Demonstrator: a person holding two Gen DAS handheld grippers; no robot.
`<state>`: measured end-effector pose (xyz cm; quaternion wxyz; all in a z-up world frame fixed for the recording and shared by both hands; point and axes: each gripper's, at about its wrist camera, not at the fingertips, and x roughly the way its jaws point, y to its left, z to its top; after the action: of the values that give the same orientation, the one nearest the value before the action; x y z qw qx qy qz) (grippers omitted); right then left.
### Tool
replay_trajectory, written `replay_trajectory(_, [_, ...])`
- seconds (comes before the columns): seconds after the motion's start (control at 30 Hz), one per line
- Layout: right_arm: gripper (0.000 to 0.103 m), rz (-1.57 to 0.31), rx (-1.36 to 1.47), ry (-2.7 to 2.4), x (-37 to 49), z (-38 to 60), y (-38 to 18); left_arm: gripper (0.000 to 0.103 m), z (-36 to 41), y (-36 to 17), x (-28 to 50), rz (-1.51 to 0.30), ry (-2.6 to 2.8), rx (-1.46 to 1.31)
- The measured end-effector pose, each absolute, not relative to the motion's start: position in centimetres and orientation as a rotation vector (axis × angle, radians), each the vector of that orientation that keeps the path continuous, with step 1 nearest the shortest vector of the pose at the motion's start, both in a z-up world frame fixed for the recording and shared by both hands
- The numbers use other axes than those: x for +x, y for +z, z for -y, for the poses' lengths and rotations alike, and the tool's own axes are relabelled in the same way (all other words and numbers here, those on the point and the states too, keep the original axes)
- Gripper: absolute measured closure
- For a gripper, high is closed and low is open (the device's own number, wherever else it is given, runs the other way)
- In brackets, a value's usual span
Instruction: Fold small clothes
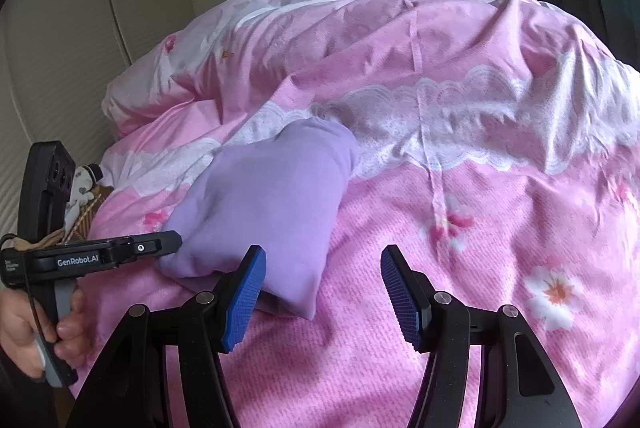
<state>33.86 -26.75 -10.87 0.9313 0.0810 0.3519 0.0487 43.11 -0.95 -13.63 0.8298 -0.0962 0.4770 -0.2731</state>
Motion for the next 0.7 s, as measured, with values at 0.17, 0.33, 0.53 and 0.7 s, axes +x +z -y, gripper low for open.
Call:
replay_trajectory(0.17, [0.043, -0.719, 0.169, 0.089, 33.7, 27.3, -10.8, 0.089, -2.0, -14.5, 41.4, -0.998, -0.452, -0.252])
replay_trajectory(0.33, [0.043, -0.731, 0.169, 0.093, 33.8, 27.2, -11.2, 0.091, -2.6, -15.3, 40.7, -1.008, -0.454, -0.283])
replay_trajectory(0.53, [0.043, -0.692, 0.164, 0.155, 33.7, 26.9, -9.6, 0.021, -2.0, -12.1, 38.7, -0.894, -0.388, -0.274])
replay_trajectory(0.7, [0.025, -0.682, 0.281, 0.232, 34.8, 28.7, -8.5, 0.017, -1.0, -10.8, 37.6, -0.853, -0.325, -0.285])
